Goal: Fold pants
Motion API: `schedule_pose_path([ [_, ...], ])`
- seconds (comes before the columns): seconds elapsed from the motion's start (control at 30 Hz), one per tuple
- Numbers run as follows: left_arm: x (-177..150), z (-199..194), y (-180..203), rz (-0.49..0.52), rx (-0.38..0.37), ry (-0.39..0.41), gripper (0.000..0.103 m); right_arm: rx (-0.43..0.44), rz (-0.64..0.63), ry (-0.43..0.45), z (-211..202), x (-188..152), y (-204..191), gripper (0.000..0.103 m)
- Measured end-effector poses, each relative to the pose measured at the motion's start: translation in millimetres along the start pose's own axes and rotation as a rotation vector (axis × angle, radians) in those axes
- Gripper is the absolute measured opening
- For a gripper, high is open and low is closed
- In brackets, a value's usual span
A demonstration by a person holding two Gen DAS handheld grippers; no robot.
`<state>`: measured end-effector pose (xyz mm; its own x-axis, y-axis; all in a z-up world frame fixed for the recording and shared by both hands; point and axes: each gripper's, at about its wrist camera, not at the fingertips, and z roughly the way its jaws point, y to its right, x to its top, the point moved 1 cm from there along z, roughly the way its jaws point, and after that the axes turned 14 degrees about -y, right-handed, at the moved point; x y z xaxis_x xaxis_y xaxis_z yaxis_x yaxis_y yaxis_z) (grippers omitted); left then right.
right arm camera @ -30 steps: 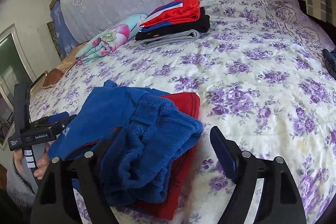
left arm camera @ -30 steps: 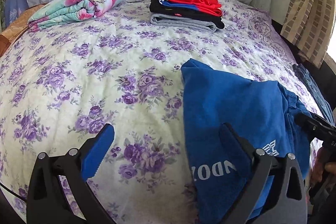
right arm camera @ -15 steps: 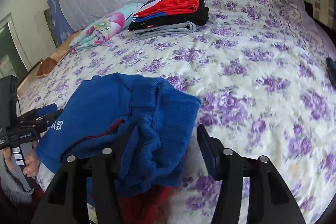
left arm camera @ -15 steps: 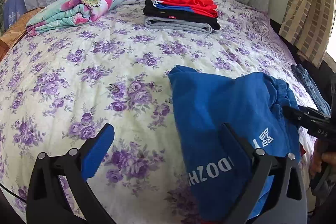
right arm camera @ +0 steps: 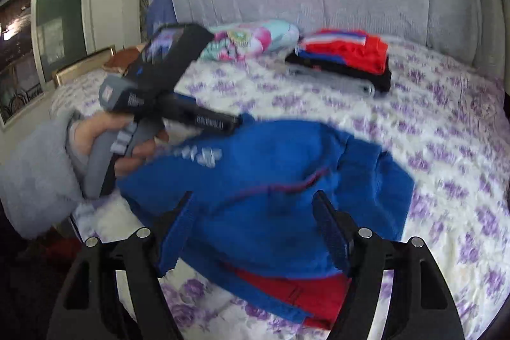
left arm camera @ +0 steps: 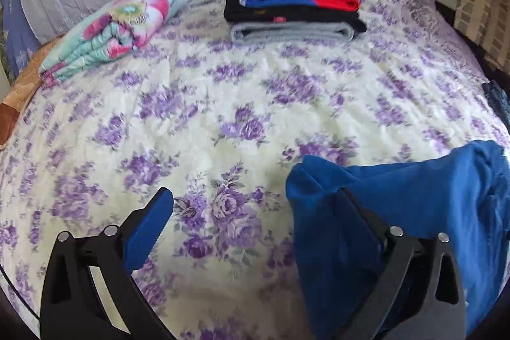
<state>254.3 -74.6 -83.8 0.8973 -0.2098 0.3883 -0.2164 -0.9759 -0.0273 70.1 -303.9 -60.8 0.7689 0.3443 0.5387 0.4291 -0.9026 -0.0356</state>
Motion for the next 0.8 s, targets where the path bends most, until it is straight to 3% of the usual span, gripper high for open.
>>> schedule_pose_path([
  [0.03,2.9,12.1,-6.4,-0.026,-0.039,-0.023,0.099,0.048,0.036,-0.043,12.1,-6.8,6.7,0.074],
  [0.1,8.4,18.7,-20.8,-0.084,-0.125,-0.050,0.099,0.073,0.049,-0.016,11.4,-16.9,9.9,0.074],
  [0.17,10.5,16.6,-26.4,-0.120,-0.059,-0.021,0.099,0.062,0.036,-0.030,8.7,-17.4,8.1,0.074],
  [0.27,2.8,2.3,-32.5,-0.161,-0.073,0.009,0.099,0.039,0.025,-0.022,-1.0,-15.0,3.6,0.074],
  [0.37,-13.2,-29.2,-30.2,-0.144,-0.048,0.103,0.099,0.058,-0.021,0.089,-27.2,-9.0,-5.5,0.075],
  [0.43,-23.6,-44.9,-23.5,-0.116,-0.092,0.145,0.099,0.069,-0.026,0.140,-30.0,-0.8,-7.0,0.080],
  [0.5,-29.8,-44.3,-12.1,-0.075,-0.103,0.123,0.099,0.056,-0.004,0.104,-13.3,6.1,-5.6,0.085],
  [0.57,-34.2,-30.6,0.6,-0.033,-0.060,0.086,0.099,0.060,0.036,-0.041,22.5,8.8,0.6,0.087],
  [0.6,-37.3,-19.6,4.9,-0.018,-0.028,0.062,0.099,0.076,0.043,-0.022,27.1,4.1,2.7,0.088],
  [0.67,-40.0,-13.1,-0.1,-0.052,-0.061,0.043,0.099,0.092,0.043,-0.010,18.9,3.1,2.5,0.088],
  [0.8,-47.3,-25.1,-9.7,-0.092,-0.036,0.078,0.099,0.095,0.074,0.122,-16.2,-2.4,11.5,0.091],
])
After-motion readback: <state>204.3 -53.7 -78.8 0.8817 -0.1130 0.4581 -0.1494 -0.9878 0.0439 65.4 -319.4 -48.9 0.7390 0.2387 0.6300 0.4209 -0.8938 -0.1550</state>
